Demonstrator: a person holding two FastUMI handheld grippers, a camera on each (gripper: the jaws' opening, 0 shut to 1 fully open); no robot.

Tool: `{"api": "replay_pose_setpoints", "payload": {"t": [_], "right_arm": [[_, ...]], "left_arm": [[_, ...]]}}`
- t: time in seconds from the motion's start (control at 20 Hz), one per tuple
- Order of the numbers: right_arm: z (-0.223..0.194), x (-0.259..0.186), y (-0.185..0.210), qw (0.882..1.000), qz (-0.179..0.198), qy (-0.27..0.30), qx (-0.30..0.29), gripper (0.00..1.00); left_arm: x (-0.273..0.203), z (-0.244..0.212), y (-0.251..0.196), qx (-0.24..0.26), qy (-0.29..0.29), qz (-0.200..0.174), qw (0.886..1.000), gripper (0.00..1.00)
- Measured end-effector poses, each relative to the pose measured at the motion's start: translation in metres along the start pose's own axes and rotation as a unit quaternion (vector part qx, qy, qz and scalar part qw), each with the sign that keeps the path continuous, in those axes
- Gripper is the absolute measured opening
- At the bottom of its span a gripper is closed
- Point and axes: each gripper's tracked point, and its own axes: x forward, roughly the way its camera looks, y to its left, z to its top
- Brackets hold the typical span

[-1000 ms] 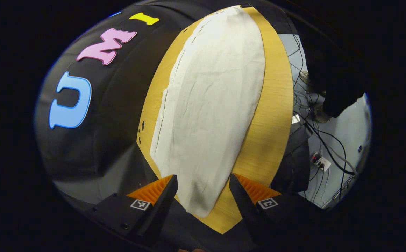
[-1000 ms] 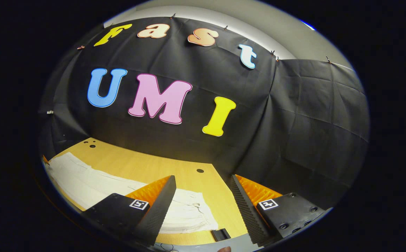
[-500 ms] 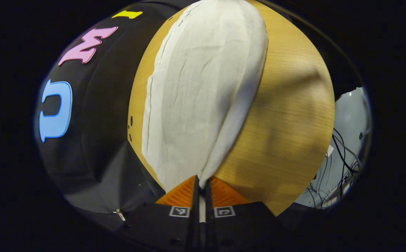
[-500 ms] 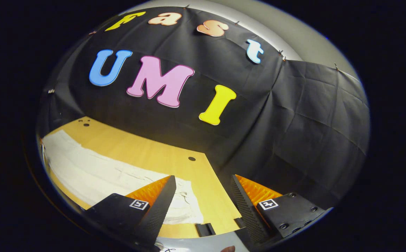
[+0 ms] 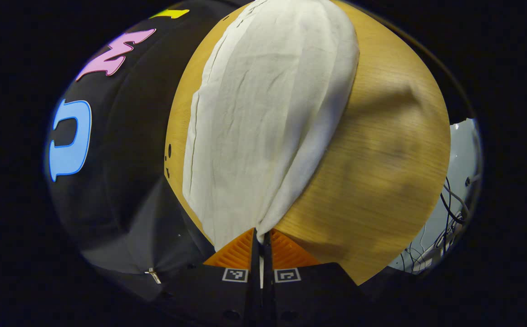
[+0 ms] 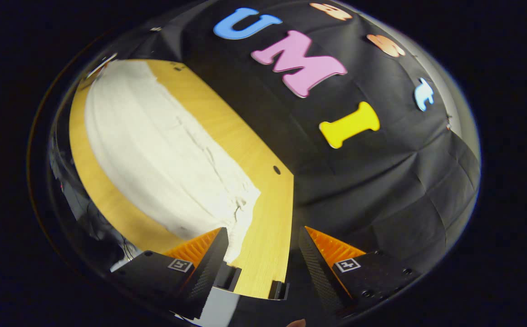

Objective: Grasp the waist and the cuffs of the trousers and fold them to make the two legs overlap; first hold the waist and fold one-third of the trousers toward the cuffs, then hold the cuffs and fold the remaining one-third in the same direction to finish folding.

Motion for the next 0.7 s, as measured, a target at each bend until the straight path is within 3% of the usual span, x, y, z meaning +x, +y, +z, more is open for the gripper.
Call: {"api": "replay_pose_setpoints", "payload": {"t": [0.15, 0.3, 0.7], "right_arm": [[-0.005, -0.009, 0.01, 0.994, 0.067, 0.008, -0.088, 0.96], [-0.001, -0.009, 0.023, 0.985, 0.105, 0.005, -0.134, 0.96], [-0.001, 0.044, 0.031, 0.971, 0.108, -0.015, -0.212, 0.94]], "left_arm": [[0.001, 0.0, 0.001, -0.01, 0.004, -0.01, 1.0, 0.07], [0.001, 0.0, 0.002, -0.007, 0.013, -0.012, 1.0, 0.07], [0.003, 0.0, 0.001, -0.001, 0.031, -0.013, 0.999, 0.07]]}}
